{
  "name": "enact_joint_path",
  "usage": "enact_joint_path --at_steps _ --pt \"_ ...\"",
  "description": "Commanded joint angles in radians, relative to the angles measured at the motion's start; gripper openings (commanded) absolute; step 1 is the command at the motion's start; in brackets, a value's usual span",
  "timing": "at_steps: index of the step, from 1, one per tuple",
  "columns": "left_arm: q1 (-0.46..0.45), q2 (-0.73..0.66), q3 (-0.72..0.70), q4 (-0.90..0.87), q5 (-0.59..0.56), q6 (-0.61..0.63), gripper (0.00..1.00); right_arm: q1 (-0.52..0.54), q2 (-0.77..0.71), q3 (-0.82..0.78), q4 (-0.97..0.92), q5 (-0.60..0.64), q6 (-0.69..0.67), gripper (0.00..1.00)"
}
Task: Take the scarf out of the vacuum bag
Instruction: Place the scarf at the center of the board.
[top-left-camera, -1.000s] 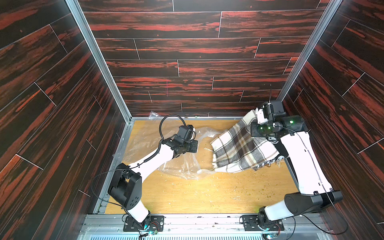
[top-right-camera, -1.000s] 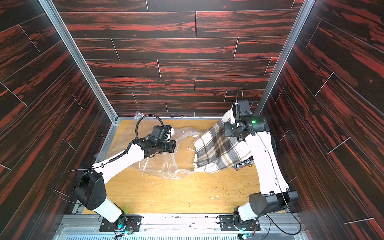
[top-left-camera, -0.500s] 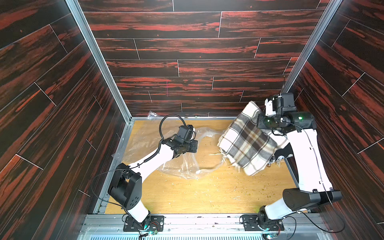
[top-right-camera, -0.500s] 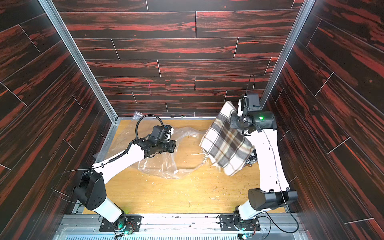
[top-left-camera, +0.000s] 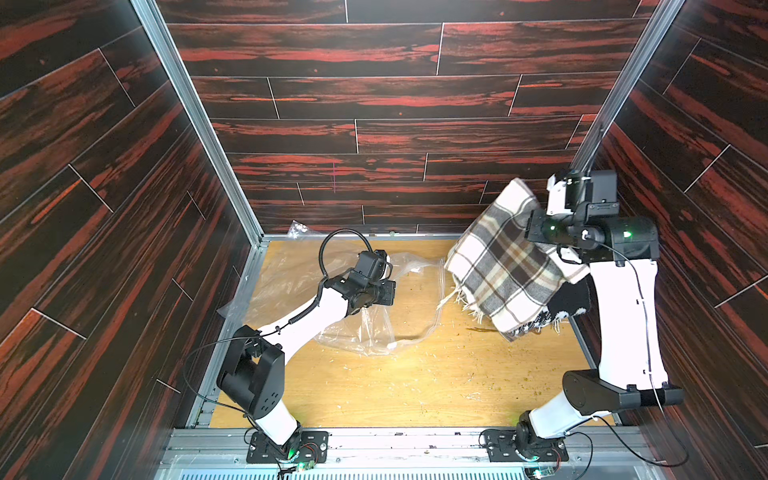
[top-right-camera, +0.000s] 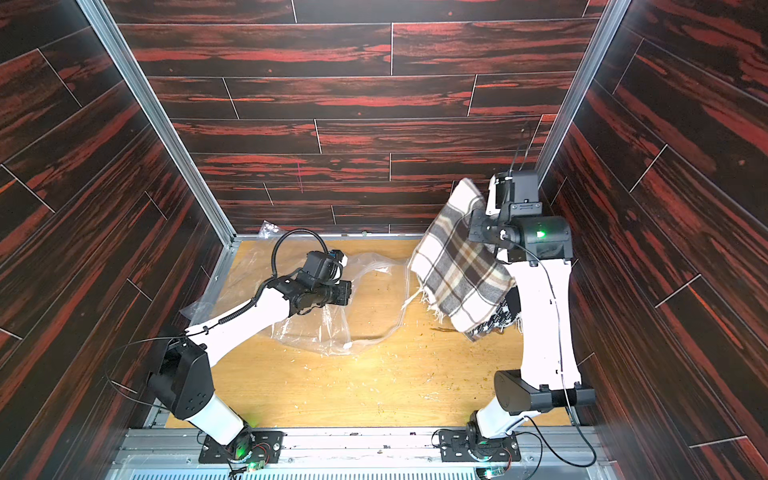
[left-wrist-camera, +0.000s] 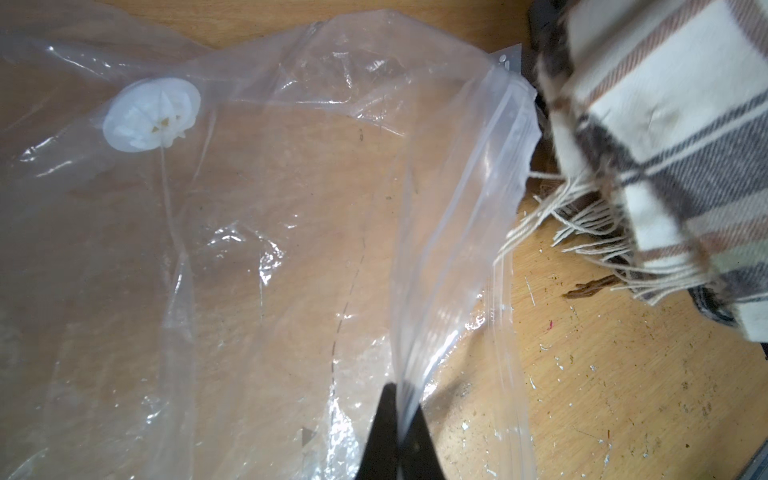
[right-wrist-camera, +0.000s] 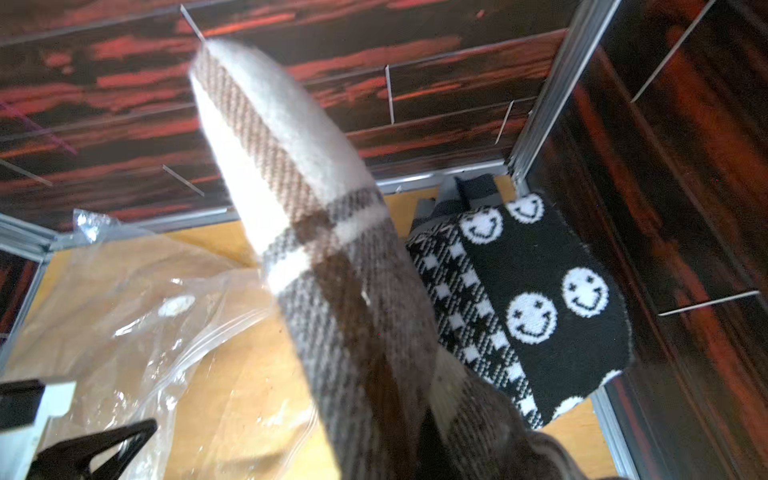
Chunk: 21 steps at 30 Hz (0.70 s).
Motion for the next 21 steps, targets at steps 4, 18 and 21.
enact_joint_path --at_steps 4,18,21 --pt "0.003 0.004 0.034 -0.017 -0.003 0.007 0.0 -0.04 -0.086 -0.178 0.2 0.128 -0.03 0.04" --pt "-0.003 -0.011 0.035 -0.017 -0.001 0.002 0.0 -0.185 -0.227 -0.765 0.756 0.265 -0.052 0.02" --pt "-0.007 -0.016 0.029 -0.019 -0.003 0.002 0.0 -0.21 -0.217 -0.836 0.853 0.268 -0.048 0.01"
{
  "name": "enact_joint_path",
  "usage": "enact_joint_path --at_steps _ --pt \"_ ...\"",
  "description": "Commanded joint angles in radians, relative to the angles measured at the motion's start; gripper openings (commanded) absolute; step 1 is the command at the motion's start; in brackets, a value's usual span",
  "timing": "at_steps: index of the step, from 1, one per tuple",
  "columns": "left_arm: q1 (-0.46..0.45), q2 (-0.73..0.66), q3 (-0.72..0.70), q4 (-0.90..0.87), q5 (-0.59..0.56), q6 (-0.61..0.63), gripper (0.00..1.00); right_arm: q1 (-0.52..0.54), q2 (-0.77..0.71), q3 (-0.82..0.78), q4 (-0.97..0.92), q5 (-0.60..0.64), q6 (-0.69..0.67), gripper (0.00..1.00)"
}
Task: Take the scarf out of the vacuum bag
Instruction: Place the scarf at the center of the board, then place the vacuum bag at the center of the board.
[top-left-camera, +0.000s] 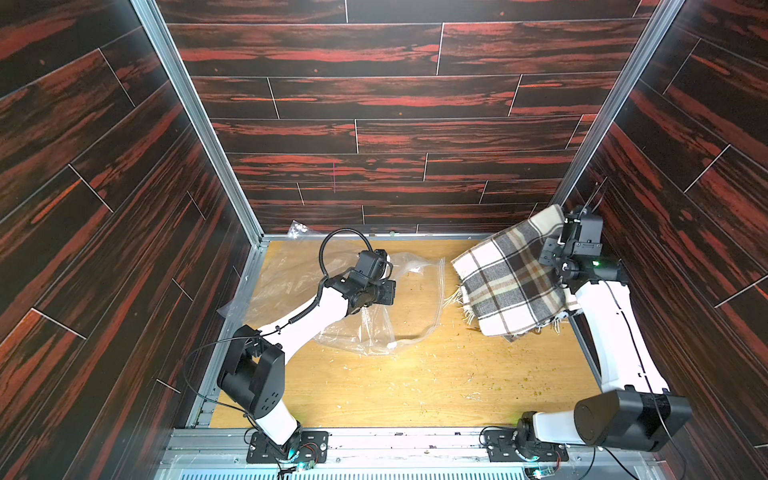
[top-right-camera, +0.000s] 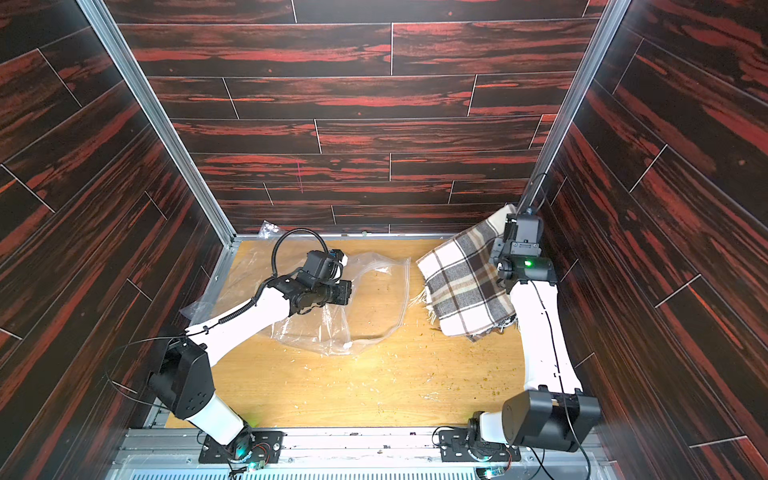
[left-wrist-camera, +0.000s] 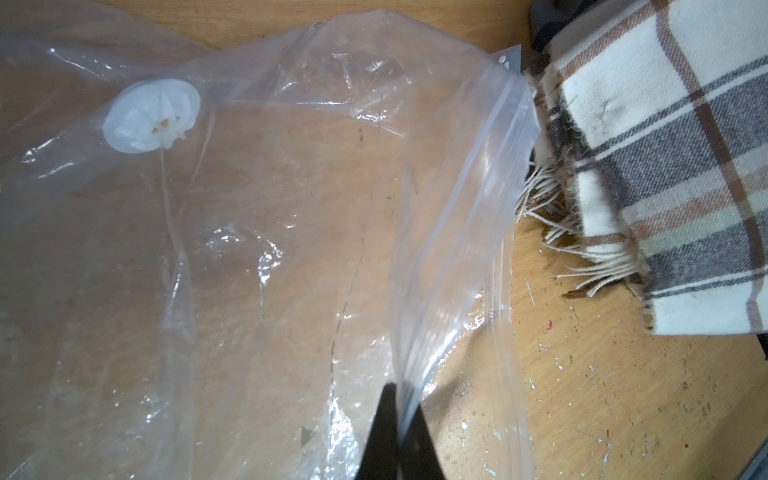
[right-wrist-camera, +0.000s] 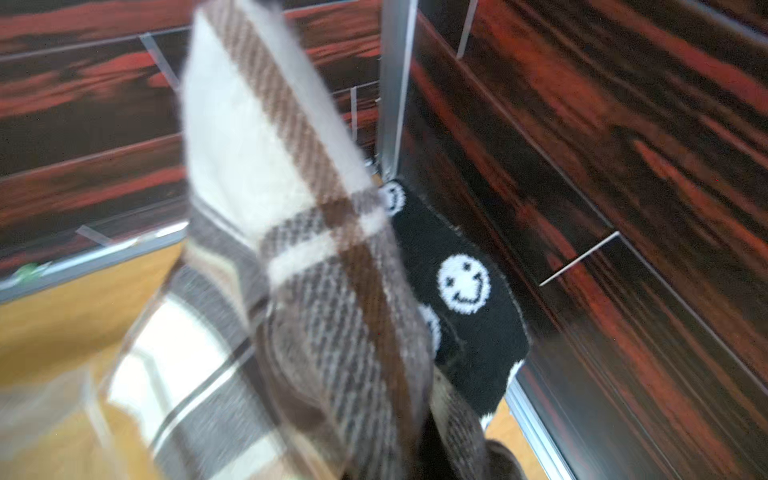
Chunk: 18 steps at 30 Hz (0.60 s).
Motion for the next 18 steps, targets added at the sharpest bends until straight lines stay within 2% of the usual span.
enact_joint_path --at_steps 1,6,18 --pt "-0.006 -0.02 0.022 -0.011 -0.003 0.002 0.0 -0.024 -0.01 -0.059 0.236 0.042 0.0 0.01" --pt "-0.006 -0.031 0.003 -0.013 -0.012 0.0 0.0 -0.069 0.025 -0.118 0.338 0.031 0.038 0.01" --pt "-0.006 -0.09 -0.056 -0.024 -0.037 -0.004 0.0 -0.192 0.172 -0.162 0.404 -0.053 0.19 0.01"
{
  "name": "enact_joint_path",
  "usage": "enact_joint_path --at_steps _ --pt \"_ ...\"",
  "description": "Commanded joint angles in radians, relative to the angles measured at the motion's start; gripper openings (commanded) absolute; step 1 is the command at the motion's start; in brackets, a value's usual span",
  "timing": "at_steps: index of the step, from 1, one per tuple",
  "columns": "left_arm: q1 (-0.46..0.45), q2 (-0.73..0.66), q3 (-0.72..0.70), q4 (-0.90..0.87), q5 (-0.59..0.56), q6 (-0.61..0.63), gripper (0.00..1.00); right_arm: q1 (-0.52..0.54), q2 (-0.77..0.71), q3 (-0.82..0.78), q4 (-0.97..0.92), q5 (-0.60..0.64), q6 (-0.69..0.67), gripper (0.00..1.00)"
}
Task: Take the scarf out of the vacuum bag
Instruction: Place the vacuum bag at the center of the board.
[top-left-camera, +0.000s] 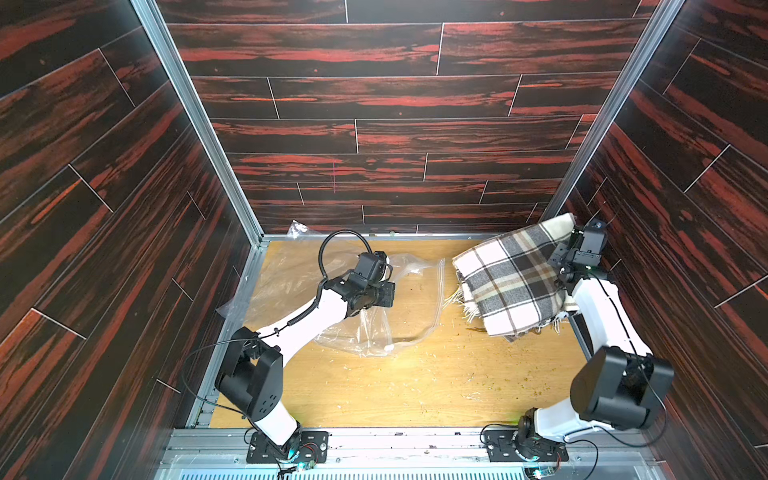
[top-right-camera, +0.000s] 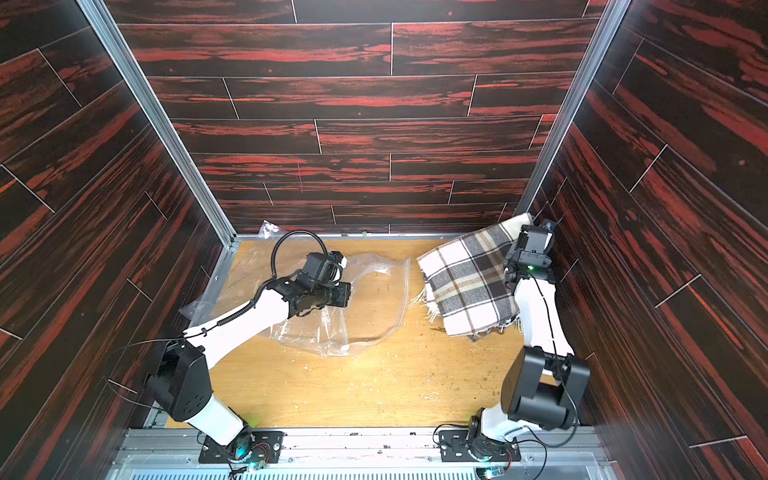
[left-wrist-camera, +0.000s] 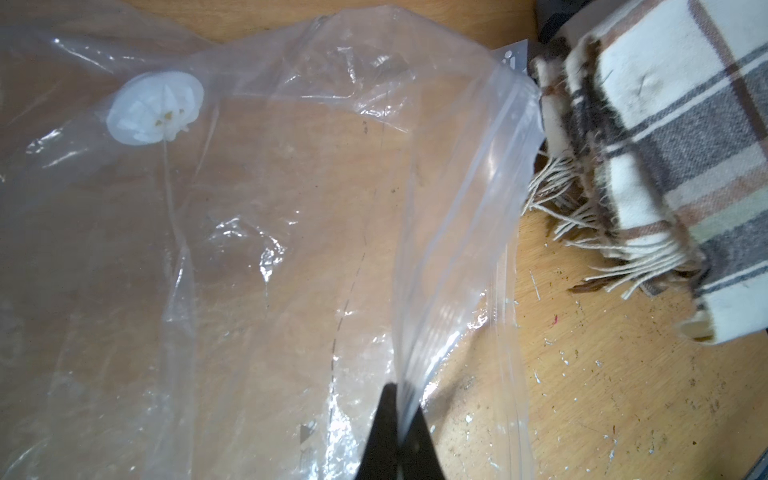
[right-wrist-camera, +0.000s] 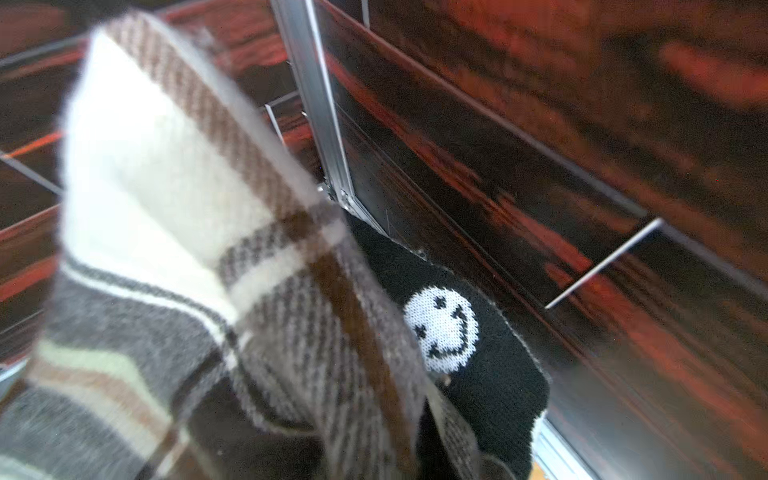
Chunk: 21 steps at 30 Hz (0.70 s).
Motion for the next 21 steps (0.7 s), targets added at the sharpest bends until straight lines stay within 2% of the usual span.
enact_joint_path --at_steps 1,9,12,13,15,17,19,21 --pt "-0.002 -0.07 -0.03 -0.019 -0.018 -0.004 0.0 -0.039 0.027 -0.02 0.093 -0.01 0.083 0.01" --pt "-0.002 -0.131 -0.085 -0.034 -0.037 0.002 0.0 -0.074 0.125 -0.005 0.103 -0.019 0.124 0.02" --pt "-0.002 -0.145 -0.104 -0.031 -0.031 0.002 0.0 -0.08 0.161 0.013 0.102 -0.023 0.136 0.09" --pt "-0.002 -0.15 -0.111 -0.029 -0.031 0.001 0.0 -0.082 0.173 0.023 0.099 -0.028 0.136 0.19" --pt "-0.002 -0.159 -0.125 -0.023 -0.032 -0.002 0.0 -0.083 0.191 0.043 0.091 -0.03 0.142 0.48" --pt "-0.001 -0.166 -0.137 -0.019 -0.032 -0.004 0.0 -0.081 0.199 0.056 0.094 -0.04 0.143 0.66" --pt "-0.001 -0.169 -0.141 -0.017 -0.032 -0.006 0.0 -0.081 0.203 0.074 0.1 -0.063 0.14 0.81" --pt "-0.002 -0.169 -0.146 -0.014 -0.03 -0.006 0.0 -0.076 0.2 0.095 0.104 -0.1 0.132 0.88"
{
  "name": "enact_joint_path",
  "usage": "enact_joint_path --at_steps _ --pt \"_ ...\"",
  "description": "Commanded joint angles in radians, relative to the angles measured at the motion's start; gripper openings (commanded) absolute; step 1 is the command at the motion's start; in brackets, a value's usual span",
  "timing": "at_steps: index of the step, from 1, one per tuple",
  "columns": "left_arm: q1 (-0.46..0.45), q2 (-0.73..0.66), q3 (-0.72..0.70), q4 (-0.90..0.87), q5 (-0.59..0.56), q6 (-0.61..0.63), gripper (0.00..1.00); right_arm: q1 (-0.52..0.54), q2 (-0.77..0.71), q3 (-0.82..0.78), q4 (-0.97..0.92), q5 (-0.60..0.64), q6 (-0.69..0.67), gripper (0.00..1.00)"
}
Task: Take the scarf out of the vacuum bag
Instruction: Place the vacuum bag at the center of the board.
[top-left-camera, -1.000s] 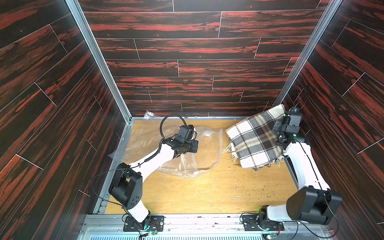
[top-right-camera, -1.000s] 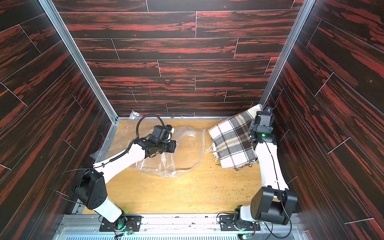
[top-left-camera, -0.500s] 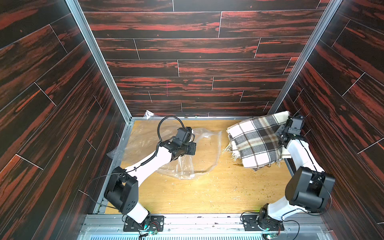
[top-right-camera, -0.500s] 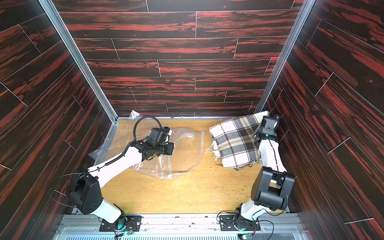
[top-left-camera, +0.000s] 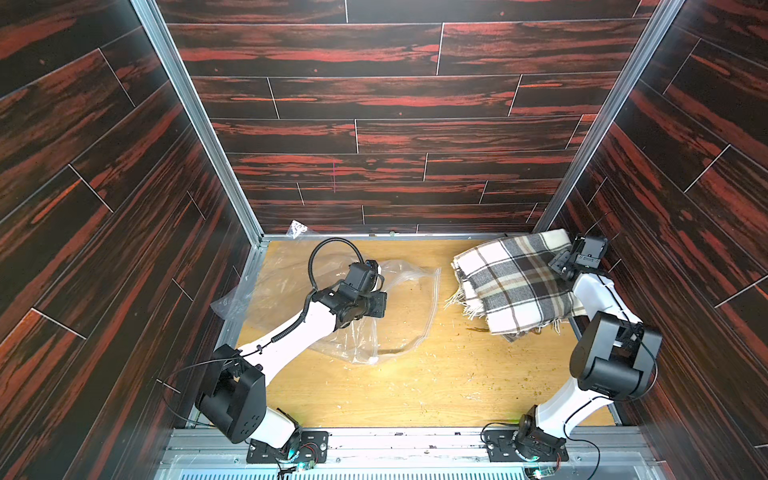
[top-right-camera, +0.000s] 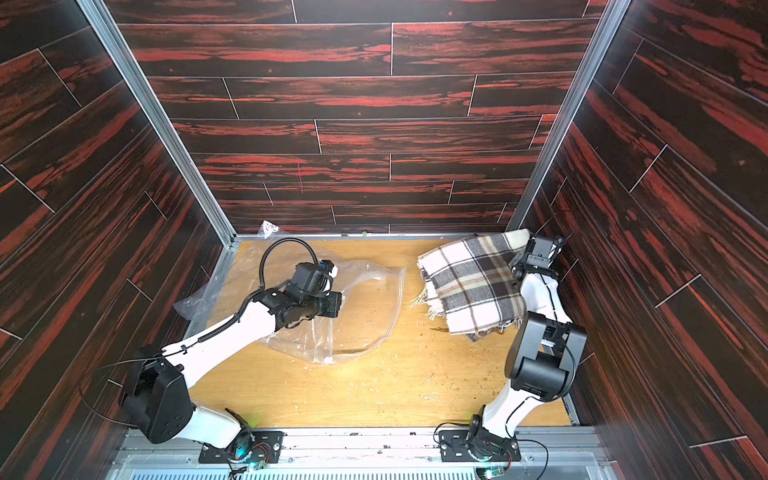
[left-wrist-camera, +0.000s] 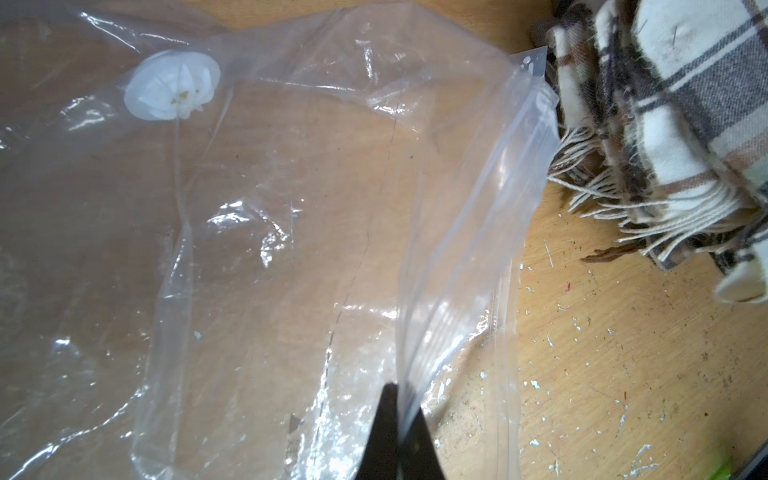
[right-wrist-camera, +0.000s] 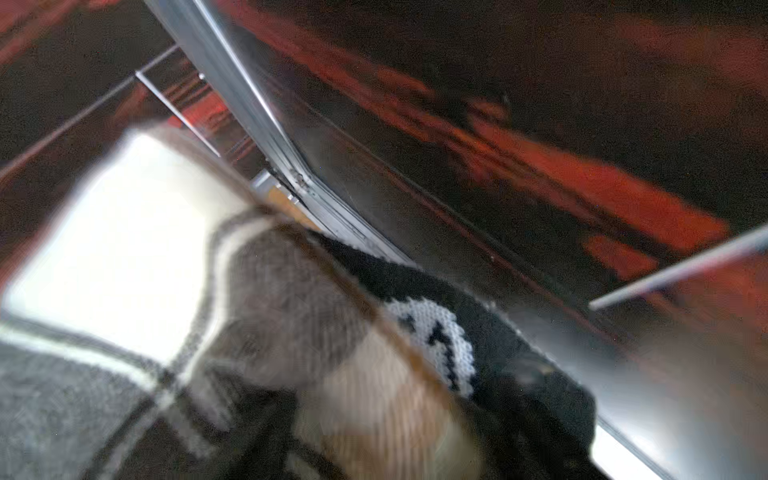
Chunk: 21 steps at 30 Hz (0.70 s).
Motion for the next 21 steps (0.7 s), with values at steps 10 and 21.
enact_joint_path --at_steps 10,21 --pt "-0.002 -0.039 -0.022 0.002 -0.005 -0.007 0.0 0.102 -0.075 -0.022 0.154 -0.205 -0.056 0.98" --pt "-0.011 -0.067 -0.026 0.022 0.087 0.021 0.02 0.137 0.143 -0.007 0.025 -0.233 -0.008 0.98"
